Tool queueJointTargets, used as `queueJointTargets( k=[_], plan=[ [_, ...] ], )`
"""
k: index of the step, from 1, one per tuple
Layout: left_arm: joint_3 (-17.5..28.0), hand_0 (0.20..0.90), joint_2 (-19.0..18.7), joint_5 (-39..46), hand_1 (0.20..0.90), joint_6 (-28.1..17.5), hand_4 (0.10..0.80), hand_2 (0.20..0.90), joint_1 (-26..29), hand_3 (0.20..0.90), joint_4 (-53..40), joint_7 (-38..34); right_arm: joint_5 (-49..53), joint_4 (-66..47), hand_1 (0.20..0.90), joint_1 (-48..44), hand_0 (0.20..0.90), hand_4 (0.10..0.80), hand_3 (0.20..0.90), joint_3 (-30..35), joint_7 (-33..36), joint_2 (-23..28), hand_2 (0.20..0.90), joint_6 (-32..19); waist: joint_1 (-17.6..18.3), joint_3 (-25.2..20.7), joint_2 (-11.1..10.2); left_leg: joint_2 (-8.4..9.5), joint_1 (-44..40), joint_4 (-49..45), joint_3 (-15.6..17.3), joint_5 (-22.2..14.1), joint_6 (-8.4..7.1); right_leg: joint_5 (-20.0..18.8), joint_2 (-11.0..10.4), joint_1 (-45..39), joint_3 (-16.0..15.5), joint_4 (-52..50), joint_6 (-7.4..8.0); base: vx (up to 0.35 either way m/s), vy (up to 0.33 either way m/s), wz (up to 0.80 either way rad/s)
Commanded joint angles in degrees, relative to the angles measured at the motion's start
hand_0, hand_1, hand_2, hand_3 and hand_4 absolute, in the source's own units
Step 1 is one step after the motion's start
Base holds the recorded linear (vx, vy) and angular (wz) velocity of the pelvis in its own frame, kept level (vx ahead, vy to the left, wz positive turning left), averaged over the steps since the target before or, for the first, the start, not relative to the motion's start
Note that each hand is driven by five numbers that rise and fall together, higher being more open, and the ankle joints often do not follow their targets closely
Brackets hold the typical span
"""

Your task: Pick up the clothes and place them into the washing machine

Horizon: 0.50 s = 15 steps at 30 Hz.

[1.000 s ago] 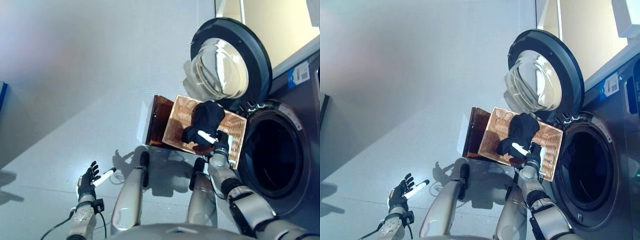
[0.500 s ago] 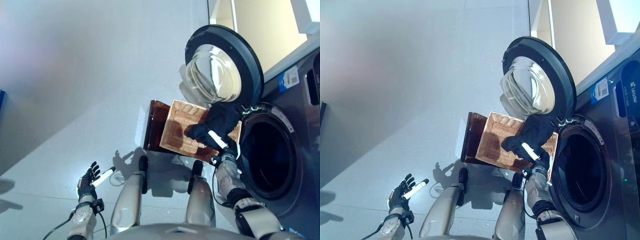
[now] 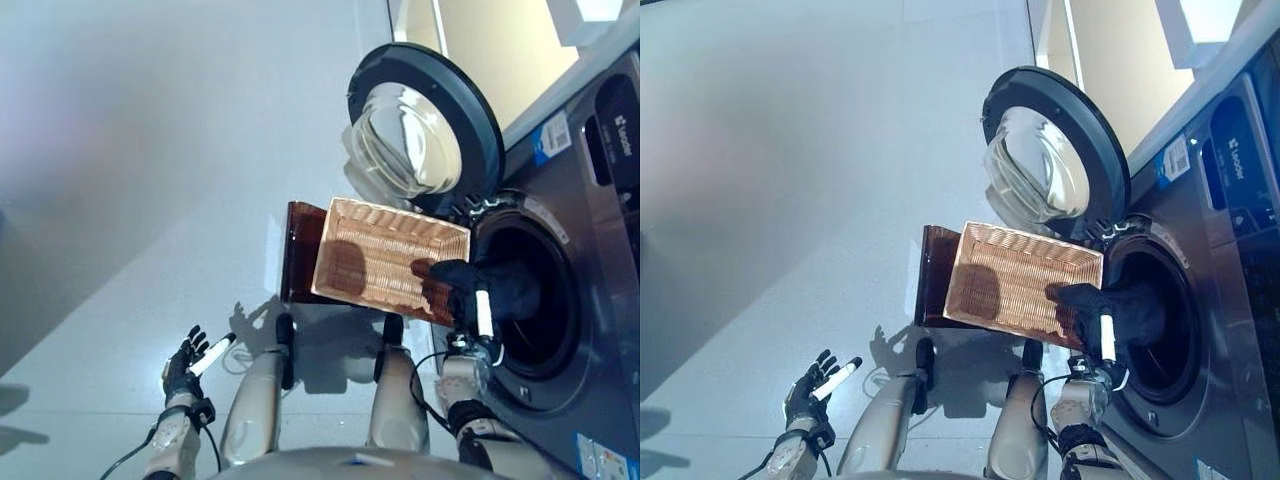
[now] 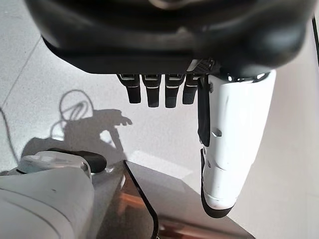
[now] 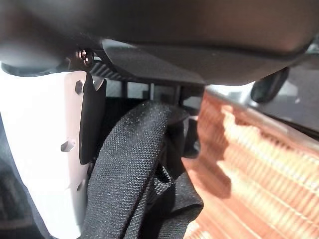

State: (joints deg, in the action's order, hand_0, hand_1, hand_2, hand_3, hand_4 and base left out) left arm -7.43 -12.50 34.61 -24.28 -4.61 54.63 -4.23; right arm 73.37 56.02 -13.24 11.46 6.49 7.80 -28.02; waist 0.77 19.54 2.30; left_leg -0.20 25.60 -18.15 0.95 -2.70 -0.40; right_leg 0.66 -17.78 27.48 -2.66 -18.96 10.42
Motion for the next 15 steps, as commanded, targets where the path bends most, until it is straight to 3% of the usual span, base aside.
queueJointTargets(
  k=[1, 15],
  plan=[
    [1.09, 0.900, -1.58, 2.00, 0.900, -3.68, 0.800, 0.900, -1.46, 0.900, 0.26, -0.50, 3.70, -2.19, 0.200, -0.71, 0.200, 0.300, 0.200, 1.85, -1.98, 1.47, 0.200, -6.82, -0.10, -2.90, 1.07, -2.44, 2.48, 0.52, -2.29, 3.16, -4.80, -6.13, -1.33, 0.45, 0.44, 1.80, -0.03, -0.018, 0.002, -0.04],
    [0.66, 0.900, -2.72, 0.80, 0.900, -3.75, 0.800, 0.900, -2.88, 0.900, -2.14, -0.88, 4.55, 0.65, 0.200, -6.71, 0.200, 0.300, 0.200, 2.50, -0.26, 6.01, 0.200, -7.83, -0.68, -2.27, 2.12, -2.60, 6.00, -5.06, -1.93, 0.64, -5.01, -4.37, -0.88, 4.06, 2.08, -2.64, -0.51, -0.013, 0.002, 0.00]
  ],
)
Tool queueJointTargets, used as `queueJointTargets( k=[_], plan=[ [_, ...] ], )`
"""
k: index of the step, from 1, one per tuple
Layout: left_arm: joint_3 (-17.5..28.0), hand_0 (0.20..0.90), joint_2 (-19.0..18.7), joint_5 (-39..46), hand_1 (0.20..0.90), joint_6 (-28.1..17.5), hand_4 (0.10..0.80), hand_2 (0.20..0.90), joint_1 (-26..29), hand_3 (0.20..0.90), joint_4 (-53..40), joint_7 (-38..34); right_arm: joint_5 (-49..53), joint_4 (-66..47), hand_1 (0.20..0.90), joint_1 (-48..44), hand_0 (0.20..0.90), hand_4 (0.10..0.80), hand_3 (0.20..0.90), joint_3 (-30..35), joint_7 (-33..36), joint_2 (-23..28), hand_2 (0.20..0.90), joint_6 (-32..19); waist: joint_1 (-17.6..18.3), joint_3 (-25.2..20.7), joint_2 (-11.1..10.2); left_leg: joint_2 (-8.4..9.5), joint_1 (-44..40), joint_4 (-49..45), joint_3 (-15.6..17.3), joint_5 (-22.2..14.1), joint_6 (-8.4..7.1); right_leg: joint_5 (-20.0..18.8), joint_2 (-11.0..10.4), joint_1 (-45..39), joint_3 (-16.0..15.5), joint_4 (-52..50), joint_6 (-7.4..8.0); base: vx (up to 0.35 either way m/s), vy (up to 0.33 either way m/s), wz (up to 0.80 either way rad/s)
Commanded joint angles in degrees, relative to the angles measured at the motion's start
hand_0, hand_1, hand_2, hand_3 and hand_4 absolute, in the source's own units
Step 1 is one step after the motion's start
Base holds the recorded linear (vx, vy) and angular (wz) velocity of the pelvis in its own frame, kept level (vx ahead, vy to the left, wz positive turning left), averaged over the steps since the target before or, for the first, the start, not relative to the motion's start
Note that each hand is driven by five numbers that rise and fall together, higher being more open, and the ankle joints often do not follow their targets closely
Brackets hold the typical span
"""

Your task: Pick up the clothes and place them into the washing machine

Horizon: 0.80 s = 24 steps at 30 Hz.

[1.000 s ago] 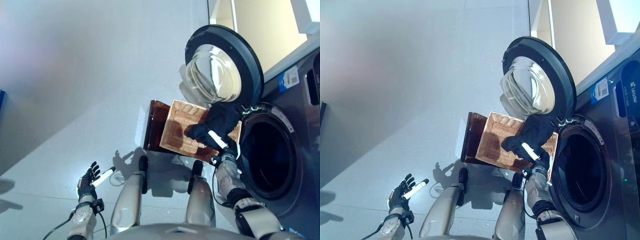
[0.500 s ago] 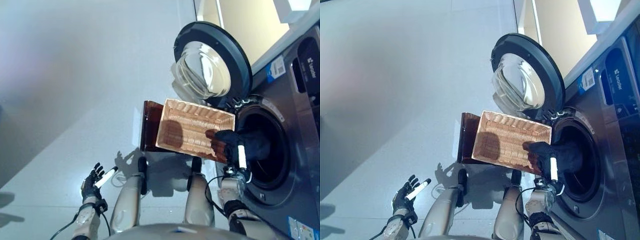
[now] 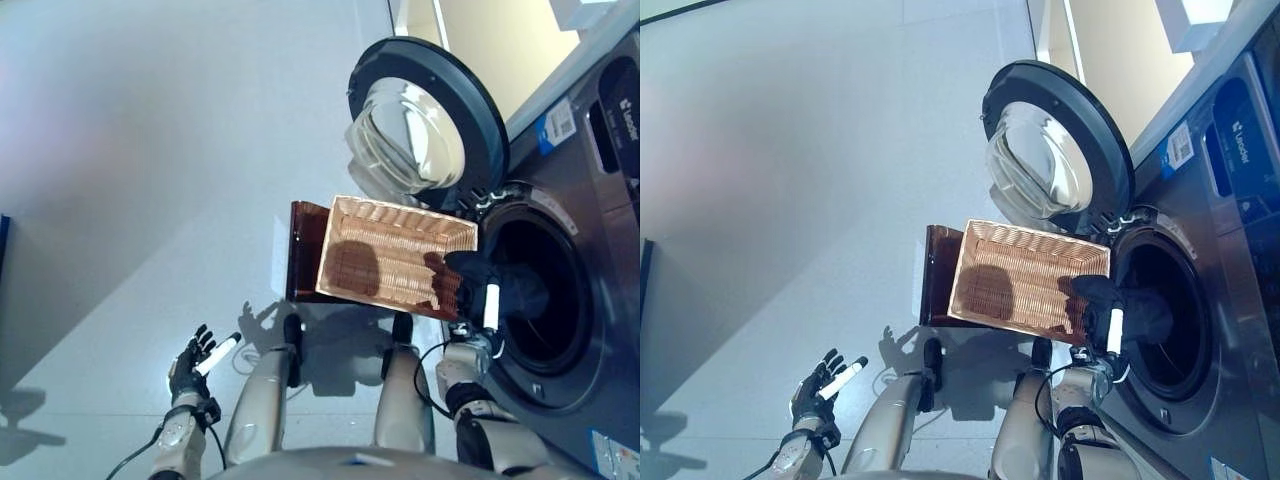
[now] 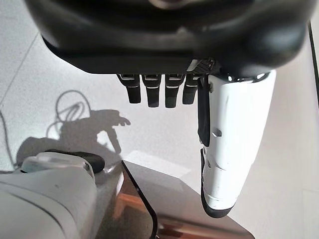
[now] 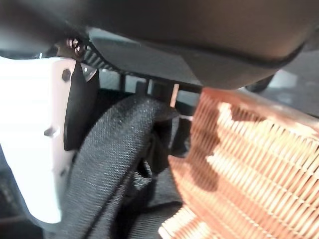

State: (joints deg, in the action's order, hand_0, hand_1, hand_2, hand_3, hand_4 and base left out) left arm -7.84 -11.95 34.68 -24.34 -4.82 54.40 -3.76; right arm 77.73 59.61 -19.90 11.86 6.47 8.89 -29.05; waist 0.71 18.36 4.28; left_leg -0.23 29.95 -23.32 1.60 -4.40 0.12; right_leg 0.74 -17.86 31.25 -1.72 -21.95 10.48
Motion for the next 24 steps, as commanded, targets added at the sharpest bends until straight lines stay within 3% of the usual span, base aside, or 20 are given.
queueJointTargets(
  k=[1, 11, 24],
  plan=[
    [0.93, 0.900, -3.57, 0.48, 0.900, -3.49, 0.800, 0.900, -2.91, 0.900, -2.11, -1.20, -0.06, -2.82, 0.200, -1.12, 0.200, 0.300, 0.200, 2.35, 0.28, 5.92, 0.200, -6.97, -0.57, -0.62, 0.34, -2.66, 2.84, -2.61, -2.67, 1.30, -5.50, -3.43, -0.71, 1.22, 1.69, -2.01, -0.83, -0.040, 0.012, -0.04],
    [0.76, 0.900, -4.40, -0.48, 0.900, -2.68, 0.800, 0.900, -4.61, 0.900, -2.66, -0.92, 1.47, -1.22, 0.200, -6.77, 0.200, 0.300, 0.200, 4.05, 3.27, 8.90, 0.200, -8.92, -0.92, 0.06, 1.98, -3.24, 8.54, -12.65, -2.55, -2.77, -5.28, 0.93, 0.22, 8.08, 4.38, -12.79, -2.40, -0.039, 0.006, -0.06],
    [0.20, 0.900, -5.18, -1.27, 0.900, -2.54, 0.800, 0.900, -5.05, 0.900, -2.49, -1.22, 2.57, 4.12, 0.200, -10.84, 0.200, 0.300, 0.200, 8.72, 7.31, 14.84, 0.200, -10.82, -1.38, -1.29, 3.63, -2.91, 11.93, -13.78, -2.35, -3.10, -4.92, 1.65, 0.32, 12.04, 5.29, -15.01, -2.59, -0.008, 0.006, -0.04]
  ],
)
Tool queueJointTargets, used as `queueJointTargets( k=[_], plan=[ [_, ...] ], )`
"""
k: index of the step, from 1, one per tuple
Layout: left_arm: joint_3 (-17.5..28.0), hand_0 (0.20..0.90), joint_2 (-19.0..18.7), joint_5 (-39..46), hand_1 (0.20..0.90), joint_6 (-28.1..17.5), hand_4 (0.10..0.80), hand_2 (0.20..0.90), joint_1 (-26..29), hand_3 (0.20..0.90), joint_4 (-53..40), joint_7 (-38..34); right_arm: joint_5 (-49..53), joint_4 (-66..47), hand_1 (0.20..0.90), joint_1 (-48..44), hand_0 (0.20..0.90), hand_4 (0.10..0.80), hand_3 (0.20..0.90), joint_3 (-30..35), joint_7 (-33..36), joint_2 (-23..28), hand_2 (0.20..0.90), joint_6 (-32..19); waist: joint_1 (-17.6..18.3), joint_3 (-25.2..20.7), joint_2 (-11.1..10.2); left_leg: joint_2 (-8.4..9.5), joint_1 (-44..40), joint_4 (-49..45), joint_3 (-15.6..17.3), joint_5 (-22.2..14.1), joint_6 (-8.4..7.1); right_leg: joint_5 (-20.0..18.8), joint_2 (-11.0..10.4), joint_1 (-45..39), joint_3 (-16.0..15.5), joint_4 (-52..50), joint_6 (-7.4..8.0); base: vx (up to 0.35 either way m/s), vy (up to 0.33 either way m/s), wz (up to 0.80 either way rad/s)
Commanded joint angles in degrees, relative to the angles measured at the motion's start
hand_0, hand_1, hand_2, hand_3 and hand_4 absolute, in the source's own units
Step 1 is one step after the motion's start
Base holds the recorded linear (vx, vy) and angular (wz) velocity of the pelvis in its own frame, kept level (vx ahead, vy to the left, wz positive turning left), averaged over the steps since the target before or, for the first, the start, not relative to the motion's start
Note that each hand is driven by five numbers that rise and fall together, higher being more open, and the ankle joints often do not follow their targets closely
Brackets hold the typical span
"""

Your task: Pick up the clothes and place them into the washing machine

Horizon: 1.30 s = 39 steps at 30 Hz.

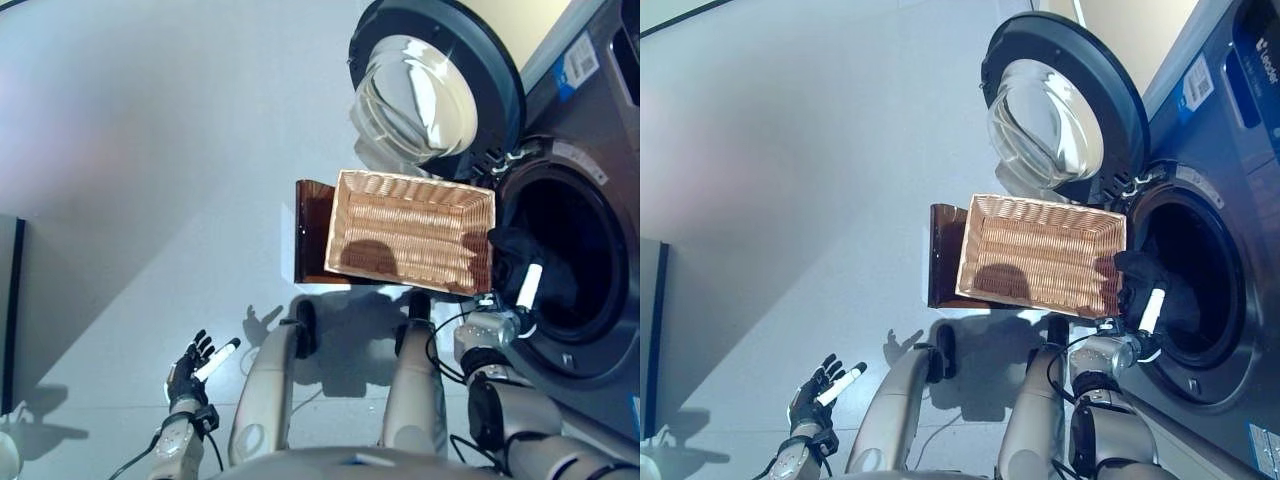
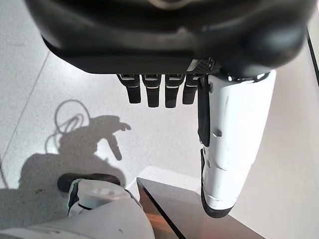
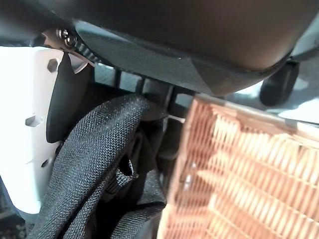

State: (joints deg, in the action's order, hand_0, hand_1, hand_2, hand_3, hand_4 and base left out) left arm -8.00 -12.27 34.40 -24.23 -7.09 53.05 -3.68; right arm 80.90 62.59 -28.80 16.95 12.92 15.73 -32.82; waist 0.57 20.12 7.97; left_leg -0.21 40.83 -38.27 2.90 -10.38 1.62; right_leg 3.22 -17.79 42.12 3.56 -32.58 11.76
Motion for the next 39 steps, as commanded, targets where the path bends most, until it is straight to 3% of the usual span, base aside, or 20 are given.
queueJointTargets(
  k=[1, 13, 22, 39],
  plan=[
    [0.34, 0.900, -4.85, -1.00, 0.900, -2.65, 0.800, 0.900, -2.75, 0.900, -1.15, -1.31, -0.58, 1.26, 0.200, -2.02, 0.200, 0.300, 0.200, 3.65, 0.84, 8.10, 0.200, -7.02, -1.27, -3.08, -0.04, -2.93, 1.10, 1.17, -3.65, 2.90, -6.42, -0.83, 0.25, 1.23, 0.01, -4.37, -3.86, -0.013, -0.003, 0.04],
    [1.34, 0.900, -6.71, -2.69, 0.900, -2.69, 0.800, 0.900, -3.58, 0.900, -1.36, -1.82, -2.40, 5.06, 0.200, -6.93, 0.200, 0.300, 0.200, 6.07, 4.69, 19.80, 0.200, -7.22, -1.80, -5.67, 0.43, -2.76, 2.07, 2.55, -3.12, 3.50, -6.40, -1.17, 0.25, 3.78, 0.62, -5.06, -3.71, -0.007, 0.002, 0.02],
    [1.48, 0.900, -7.12, -2.51, 0.900, -2.45, 0.800, 0.900, -3.81, 0.900, -1.17, -1.50, -3.49, 5.98, 0.200, -9.98, 0.200, 0.300, 0.200, 6.12, 6.26, 25.52, 0.200, -7.58, -1.80, -6.31, 0.73, -2.79, 2.63, 3.30, -2.84, 4.01, -6.43, -1.47, 0.10, 4.36, 0.83, -4.71, -3.43, 0.000, 0.000, 0.00],
    [2.08, 0.900, -7.50, -2.47, 0.900, -2.52, 0.800, 0.900, -3.69, 0.900, -1.53, -2.63, -3.58, 7.19, 0.200, -10.18, 0.200, 0.300, 0.200, 8.36, 10.09, 28.10, 0.200, -9.26, -1.35, -6.67, 1.11, -2.58, 1.69, 4.46, -2.78, 4.27, -6.54, -1.24, 0.13, 3.65, 1.01, -4.65, -3.47, 0.000, 0.000, 0.00]
  ],
)
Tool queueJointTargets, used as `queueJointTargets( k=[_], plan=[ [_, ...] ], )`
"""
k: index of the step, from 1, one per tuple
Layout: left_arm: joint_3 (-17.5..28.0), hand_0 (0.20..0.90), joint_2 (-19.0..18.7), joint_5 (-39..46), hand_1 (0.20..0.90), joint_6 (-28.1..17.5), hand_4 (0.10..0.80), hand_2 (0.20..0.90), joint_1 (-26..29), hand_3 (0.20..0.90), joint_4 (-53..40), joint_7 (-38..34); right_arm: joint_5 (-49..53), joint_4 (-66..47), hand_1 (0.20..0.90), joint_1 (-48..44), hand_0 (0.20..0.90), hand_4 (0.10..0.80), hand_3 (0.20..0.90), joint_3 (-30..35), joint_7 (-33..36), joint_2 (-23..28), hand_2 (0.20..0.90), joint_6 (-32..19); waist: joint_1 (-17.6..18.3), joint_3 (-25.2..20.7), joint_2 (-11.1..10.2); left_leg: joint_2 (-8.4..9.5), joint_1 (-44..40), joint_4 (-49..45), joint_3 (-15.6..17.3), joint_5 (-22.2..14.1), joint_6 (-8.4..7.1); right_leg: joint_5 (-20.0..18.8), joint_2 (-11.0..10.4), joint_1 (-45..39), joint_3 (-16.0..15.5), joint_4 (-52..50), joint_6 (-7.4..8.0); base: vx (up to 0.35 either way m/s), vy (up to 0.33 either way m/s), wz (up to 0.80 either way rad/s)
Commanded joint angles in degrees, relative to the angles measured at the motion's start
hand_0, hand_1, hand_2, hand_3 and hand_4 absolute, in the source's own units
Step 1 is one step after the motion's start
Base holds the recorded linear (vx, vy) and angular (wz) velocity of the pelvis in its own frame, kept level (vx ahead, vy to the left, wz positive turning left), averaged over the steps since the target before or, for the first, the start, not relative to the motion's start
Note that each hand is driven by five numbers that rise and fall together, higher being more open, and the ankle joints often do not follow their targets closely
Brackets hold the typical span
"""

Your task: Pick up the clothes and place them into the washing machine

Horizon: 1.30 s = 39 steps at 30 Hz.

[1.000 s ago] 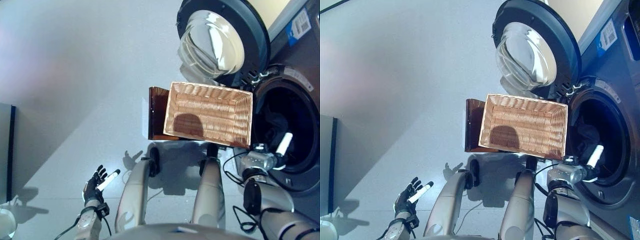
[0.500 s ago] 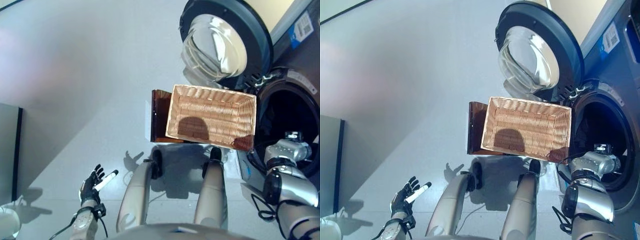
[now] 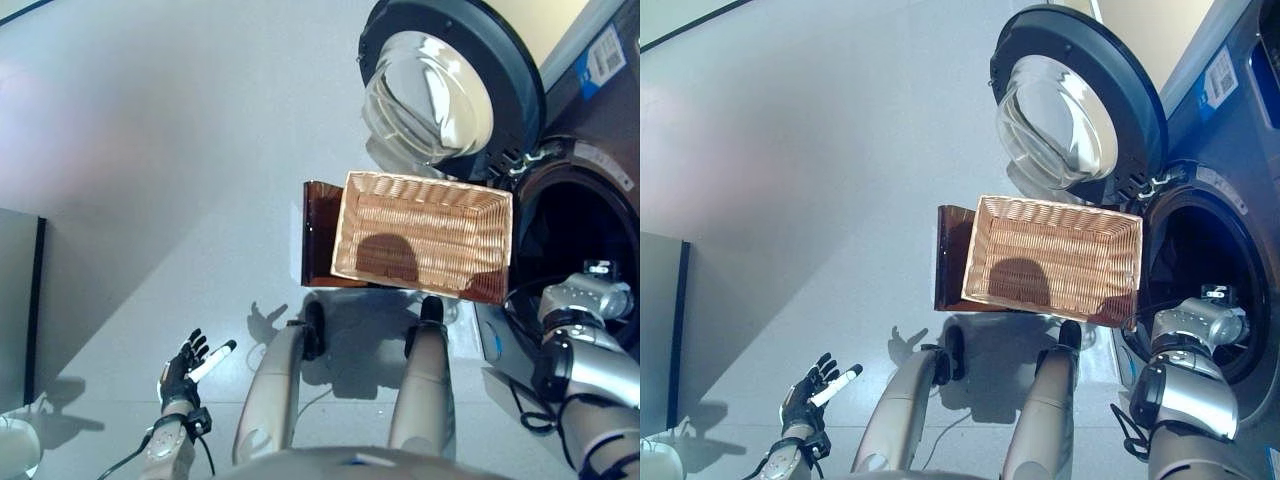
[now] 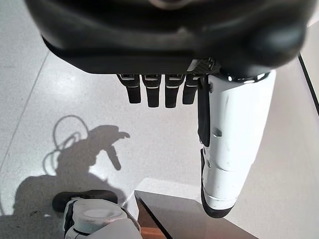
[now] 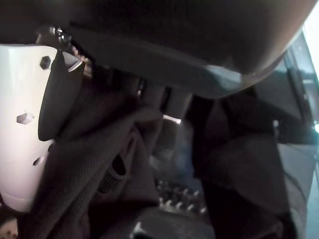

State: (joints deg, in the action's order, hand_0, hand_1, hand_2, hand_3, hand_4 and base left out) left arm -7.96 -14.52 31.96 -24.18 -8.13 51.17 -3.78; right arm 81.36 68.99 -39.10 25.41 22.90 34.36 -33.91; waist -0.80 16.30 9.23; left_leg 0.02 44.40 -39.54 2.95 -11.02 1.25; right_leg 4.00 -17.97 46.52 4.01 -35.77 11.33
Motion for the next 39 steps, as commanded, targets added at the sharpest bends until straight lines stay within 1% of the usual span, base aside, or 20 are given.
queueJointTargets(
  k=[1, 2, 3, 4, 9, 15, 19, 20, 21, 23, 24, 25, 27, 29, 31, 32, 35, 37, 39],
  plan=[
    [1.99, 0.900, -5.20, -0.17, 0.900, -2.47, 0.800, 0.900, -2.60, 0.900, 0.57, -2.63, -3.81, 0.98, 0.200, 0.21, 0.200, 0.300, 0.200, 0.20, 0.34, 9.30, 0.200, -8.27, 0.09, -2.81, -0.09, -2.86, -1.92, 5.68, -2.88, 4.90, -6.11, -2.00, 0.33, -0.77, 0.63, -1.50, -3.07, 0.000, 0.000, 0.00],
    [1.84, 0.900, -5.14, -0.09, 0.900, -2.43, 0.800, 0.900, -2.49, 0.900, 0.85, -2.63, -3.65, 1.35, 0.362, 0.27, 0.362, 0.416, 0.362, 0.40, 0.79, 9.03, 0.362, -8.49, 0.16, -2.82, -0.06, -2.88, -1.94, 5.61, -2.79, 4.85, -6.08, -1.98, 0.32, -0.78, 0.68, -1.52, -3.12, 0.000, 0.000, 0.00],
    [1.78, 0.900, -5.15, 0.01, 0.900, -2.44, 0.800, 0.900, -2.41, 0.900, 0.95, -2.59, -3.80, 1.40, 0.765, 0.21, 0.765, 0.704, 0.765, 0.30, 1.06, 8.89, 0.765, -8.27, 0.14, -2.85, -0.02, -2.92, -2.06, 5.65, -2.78, 4.83, -6.06, -1.96, 0.32, -0.80, 0.77, -1.52, -3.12, 0.000, 0.000, 0.00],
    [1.74, 0.900, -5.03, 0.15, 0.900, -2.39, 0.800, 0.900, -2.38, 0.900, 0.86, -2.48, -3.99, 1.42, 0.900, 0.20, 0.900, 0.800, 0.900, 0.28, 1.24, 8.72, 0.900, -8.05, 0.19, -2.86, 0.03, -2.97, -2.16, 5.69, -2.72, 4.82, -6.05, -1.98, 0.36, -0.83, 0.88, -1.53, -3.14, 0.000, 0.000, 0.00],
    [1.86, 0.900, -5.05, 0.41, 0.900, -2.11, 0.800, 0.900, -2.08, 0.900, 1.93, -2.26, -3.75, 1.48, 0.900, 0.01, 0.900, 0.800, 0.900, -0.31, 0.97, 7.67, 0.900, -7.65, 0.25, -3.12, 0.10, -3.12, -2.42, 5.66, -2.38, 4.80, -6.07, -2.13, 0.47, -1.07, 0.90, -1.36, -3.10, 0.000, 0.000, 0.00],
    [2.27, 0.900, -5.07, 0.91, 0.900, -1.88, 0.800, 0.900, -1.59, 0.900, 2.86, -1.97, -3.17, 1.00, 0.900, 0.36, 0.900, 0.800, 0.900, -0.51, 0.05, 6.26, 0.900, -7.89, 0.45, -3.26, -0.33, -3.18, -3.40, 5.95, -2.20, 4.74, -6.05, -2.32, 0.47, -1.89, 1.04, -0.94, -3.01, 0.001, 0.000, -0.02],
    [2.26, 0.900, -4.72, 1.55, 0.900, -1.86, 0.800, 0.900, -1.53, 0.900, 2.77, -1.57, -1.66, 0.24, 0.900, 0.91, 0.900, 0.800, 0.900, -0.75, -1.51, 3.90, 0.900, -7.83, 0.44, -3.17, -0.80, -3.14, -5.01, 7.04, -2.02, 4.92, -6.07, -2.69, 0.39, -3.36, 0.86, 0.09, -2.81, 0.000, 0.000, 0.00],
    [2.29, 0.900, -4.53, 1.78, 0.900, -1.91, 0.800, 0.900, -1.35, 0.900, 2.80, -1.40, -1.86, -0.71, 0.900, 1.58, 0.900, 0.800, 0.900, -1.49, -2.24, 2.20, 0.900, -7.42, 0.44, -3.03, -1.16, -3.10, -5.43, 7.18, -1.99, 4.99, -6.11, -2.96, 0.31, -4.13, 0.67, 0.80, -2.73, 0.000, 0.000, 0.00],
    [2.34, 0.900, -4.58, 1.80, 0.900, -1.91, 0.800, 0.900, -1.40, 0.900, 2.80, -1.38, -1.92, -0.85, 0.900, 1.66, 0.900, 0.800, 0.900, -1.48, -2.17, 2.06, 0.900, -7.45, 0.49, -2.98, -1.21, -3.10, -5.55, 7.25, -1.99, 5.02, -6.10, -2.99, 0.31, -4.27, 0.65, 0.89, -2.73, 0.018, -0.003, -0.03],
    [2.55, 0.900, -4.56, 1.87, 0.900, -1.95, 0.800, 0.900, -1.13, 0.900, 2.51, -1.38, -3.45, -0.47, 0.900, 2.65, 0.900, 0.800, 0.900, -3.06, -2.42, 0.93, 0.900, -5.91, 0.52, -2.83, -1.72, -3.14, -6.41, 7.88, -1.80, 5.16, -6.13, -3.38, 0.21, -5.09, 0.41, 1.66, -2.62, 0.006, -0.001, -0.02],
    [2.66, 0.900, -4.81, 1.41, 0.900, -1.93, 0.800, 0.900, -0.75, 0.900, 2.32, -1.43, -6.73, 1.04, 0.900, 3.35, 0.900, 0.800, 0.900, -5.88, -2.20, 0.17, 0.900, -3.14, 0.41, -2.87, -2.42, -3.21, -7.19, 8.38, -1.69, 5.38, -6.20, -3.75, 0.34, -6.17, 0.32, 2.73, -2.56, 0.000, 0.000, 0.00],
    [2.71, 0.900, -4.78, 1.37, 0.900, -1.92, 0.800, 0.900, -0.78, 0.900, 2.30, -1.46, -6.85, 1.03, 0.900, 3.28, 0.900, 0.800, 0.900, -5.93, -2.07, 0.17, 0.900, -3.09, 0.47, -2.77, -2.42, -3.22, -7.35, 8.48, -1.68, 5.42, -6.19, -3.79, 0.34, -6.32, 0.30, 2.84, -2.56, 0.000, 0.000, 0.00],
    [2.65, 0.900, -4.79, 0.74, 0.900, -2.02, 0.800, 0.900, -0.41, 0.900, 2.21, -1.36, -9.88, 2.10, 0.900, 4.13, 0.900, 0.800, 0.900, -8.69, -2.65, -0.83, 0.900, -0.69, 0.30, -2.55, -3.03, -3.30, -8.37, 9.26, -1.73, 5.71, -6.23, -4.14, 0.30, -7.37, 0.01, 3.80, -2.45, 0.000, 0.000, 0.00],
    [2.95, 0.900, -4.80, 0.71, 0.900, -2.28, 0.800, 0.900, -0.36, 0.900, 1.69, -1.09, -11.44, 2.08, 0.900, 4.75, 0.900, 0.800, 0.900, -10.82, -3.53, -2.39, 0.900, 0.55, 0.25, -2.09, -3.65, -3.23, -9.89, 10.56, -1.76, 6.19, -6.32, -4.74, 0.20, -9.31, -0.37, 5.47, -2.29, 0.003, -0.014, -0.03],
    [3.12, 0.900, -4.79, 0.60, 0.900, -2.53, 0.800, 0.900, -0.49, 0.900, 0.38, -0.99, -11.95, 1.40, 0.900, 6.05, 0.900, 0.800, 0.900, -11.52, -4.72, -4.08, 0.900, 1.41, 0.28, -1.64, -4.32, -3.18, -11.72, 12.31, -1.85, 6.69, -6.34, -5.51, 0.21, -11.67, -0.86, 7.69, -2.14, 0.014, -0.016, -0.01],
    [3.32, 0.900, -4.83, 0.51, 0.900, -2.57, 0.800, 0.900, -0.60, 0.900, -0.09, -0.90, -12.52, 1.34, 0.900, 6.69, 0.900, 0.800, 0.900, -11.97, -5.04, -4.89, 0.900, 1.88, 0.21, -1.60, -4.65, -2.98, -12.26, 13.55, -1.76, 7.63, -6.32, -6.53, 0.19, -12.53, -1.22, 9.42, -2.10, 0.000, 0.000, 0.00],
    [4.20, 0.900, -4.95, 0.37, 0.900, -2.89, 0.800, 0.900, -0.48, 0.900, 0.59, -0.67, -14.76, 1.09, 0.900, 9.38, 0.900, 0.800, 0.900, -13.79, -6.53, -7.35, 0.900, 3.43, 0.24, -1.55, -5.76, -2.50, -14.51, 16.48, -1.62, 8.21, -6.31, -8.01, -0.15, -15.82, -2.21, 13.96, -1.70, 0.041, -0.020, -0.05],
    [4.38, 0.900, -4.96, 0.41, 0.900, -2.90, 0.800, 0.900, -0.39, 0.900, 0.66, -0.55, -15.52, 1.06, 0.900, 10.09, 0.900, 0.800, 0.900, -14.32, -6.73, -8.18, 0.900, 3.87, 0.37, -1.62, -6.09, -2.29, -15.26, 18.08, -1.72, 9.43, -6.26, -9.25, -0.28, -16.79, -2.57, 15.96, -1.68, 0.016, -0.010, 0.01],
    [4.76, 0.900, -4.60, 0.32, 0.900, -2.96, 0.800, 0.900, -0.21, 0.900, 1.39, -0.42, -17.64, 1.33, 0.900, 12.43, 0.900, 0.800, 0.900, -15.30, -7.22, -9.95, 0.900, 5.13, 0.29, -2.28, -6.80, -2.59, -17.79, 20.88, -1.70, 9.83, -6.33, -9.81, -0.32, -19.77, -3.78, 19.39, -1.29, 0.065, -0.026, -0.01]
  ],
)
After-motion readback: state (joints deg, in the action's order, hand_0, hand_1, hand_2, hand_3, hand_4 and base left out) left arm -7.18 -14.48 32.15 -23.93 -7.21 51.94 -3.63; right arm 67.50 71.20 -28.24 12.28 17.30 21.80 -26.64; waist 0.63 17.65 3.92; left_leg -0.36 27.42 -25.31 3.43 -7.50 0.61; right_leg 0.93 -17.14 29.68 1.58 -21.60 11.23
